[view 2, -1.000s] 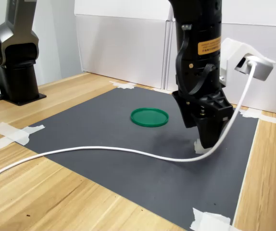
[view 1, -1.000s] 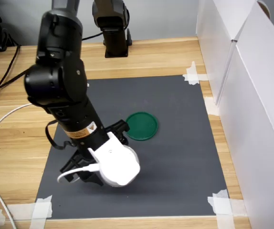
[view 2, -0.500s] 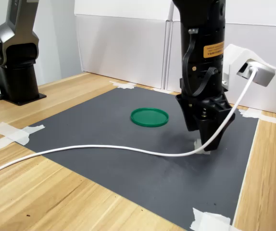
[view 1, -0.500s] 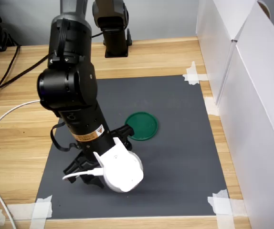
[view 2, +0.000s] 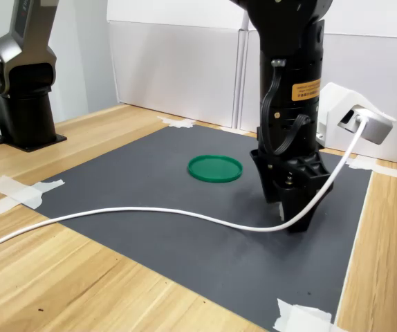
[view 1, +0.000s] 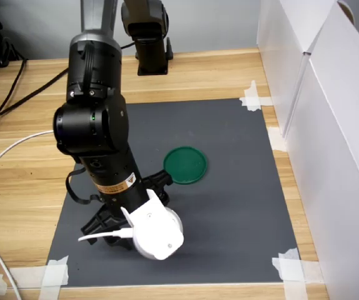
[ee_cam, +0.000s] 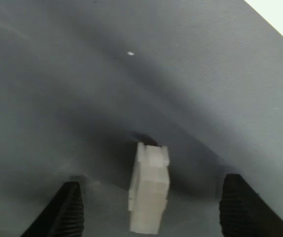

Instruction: Grasp a white terminal and put it in the green lid.

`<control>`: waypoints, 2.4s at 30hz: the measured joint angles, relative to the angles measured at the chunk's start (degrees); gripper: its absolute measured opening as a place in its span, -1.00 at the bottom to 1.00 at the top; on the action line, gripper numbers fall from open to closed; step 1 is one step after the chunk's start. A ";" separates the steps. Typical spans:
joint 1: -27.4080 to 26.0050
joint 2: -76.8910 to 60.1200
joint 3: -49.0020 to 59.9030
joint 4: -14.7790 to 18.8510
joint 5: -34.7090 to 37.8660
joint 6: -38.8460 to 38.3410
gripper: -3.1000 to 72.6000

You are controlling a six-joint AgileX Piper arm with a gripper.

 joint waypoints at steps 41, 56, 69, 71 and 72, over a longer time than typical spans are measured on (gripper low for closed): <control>0.00 -11.51 1.60 4.91 2.48 -4.31 -0.68; 0.82 -26.37 25.71 4.16 -0.91 -12.41 -0.68; 12.41 -28.94 32.22 -2.71 -2.92 -8.24 -0.68; 13.11 -28.94 32.80 -2.96 -3.78 -7.78 -0.68; 13.24 -28.81 32.99 -2.96 -4.20 -7.72 -0.68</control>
